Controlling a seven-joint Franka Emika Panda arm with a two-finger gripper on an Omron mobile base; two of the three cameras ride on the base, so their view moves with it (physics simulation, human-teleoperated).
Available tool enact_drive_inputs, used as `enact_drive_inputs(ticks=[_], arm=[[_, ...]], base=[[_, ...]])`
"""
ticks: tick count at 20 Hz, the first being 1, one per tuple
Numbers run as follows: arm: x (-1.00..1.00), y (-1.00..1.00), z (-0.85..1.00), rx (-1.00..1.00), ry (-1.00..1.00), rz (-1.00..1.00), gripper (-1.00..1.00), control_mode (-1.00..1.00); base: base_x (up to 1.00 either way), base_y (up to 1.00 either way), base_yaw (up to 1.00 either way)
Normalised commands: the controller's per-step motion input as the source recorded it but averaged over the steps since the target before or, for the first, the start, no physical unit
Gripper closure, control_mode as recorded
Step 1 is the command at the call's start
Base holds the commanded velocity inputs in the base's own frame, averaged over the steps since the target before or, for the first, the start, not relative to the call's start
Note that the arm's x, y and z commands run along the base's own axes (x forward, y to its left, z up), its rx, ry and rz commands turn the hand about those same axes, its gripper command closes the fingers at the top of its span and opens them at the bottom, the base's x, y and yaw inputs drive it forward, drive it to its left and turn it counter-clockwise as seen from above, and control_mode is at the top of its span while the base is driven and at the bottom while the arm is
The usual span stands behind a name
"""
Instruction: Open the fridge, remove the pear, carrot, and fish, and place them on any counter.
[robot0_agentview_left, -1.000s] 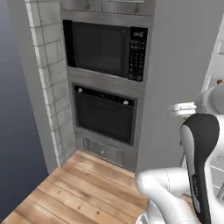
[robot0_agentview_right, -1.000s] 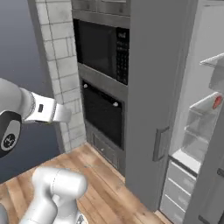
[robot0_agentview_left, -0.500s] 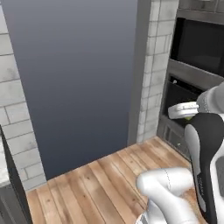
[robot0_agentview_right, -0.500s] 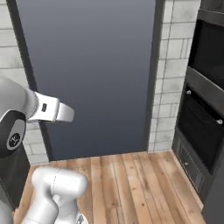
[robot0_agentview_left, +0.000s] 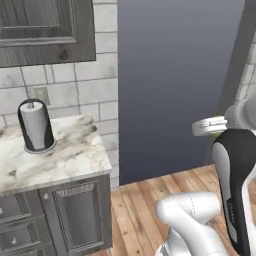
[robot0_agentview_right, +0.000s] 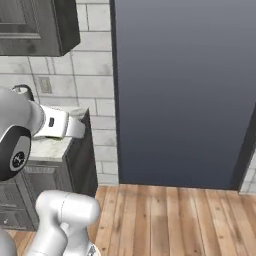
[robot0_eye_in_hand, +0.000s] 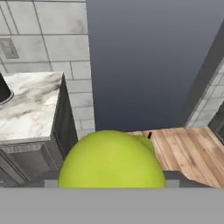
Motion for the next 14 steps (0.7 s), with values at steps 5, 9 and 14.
enact_drive_inputs(ticks=[5, 9, 14], arm=[[0.0, 0.0, 0.0, 0.0, 0.0, 0.0, 1.0, 1.0], [0.0, 0.0, 0.0, 0.0, 0.0, 0.0, 1.0, 1.0], [0.0, 0.0, 0.0, 0.0, 0.0, 0.0, 1.0, 1.0]], base=[[0.24, 1.0, 0.28], [0.64, 0.99, 0.22], [0.66, 0.87, 0.15]])
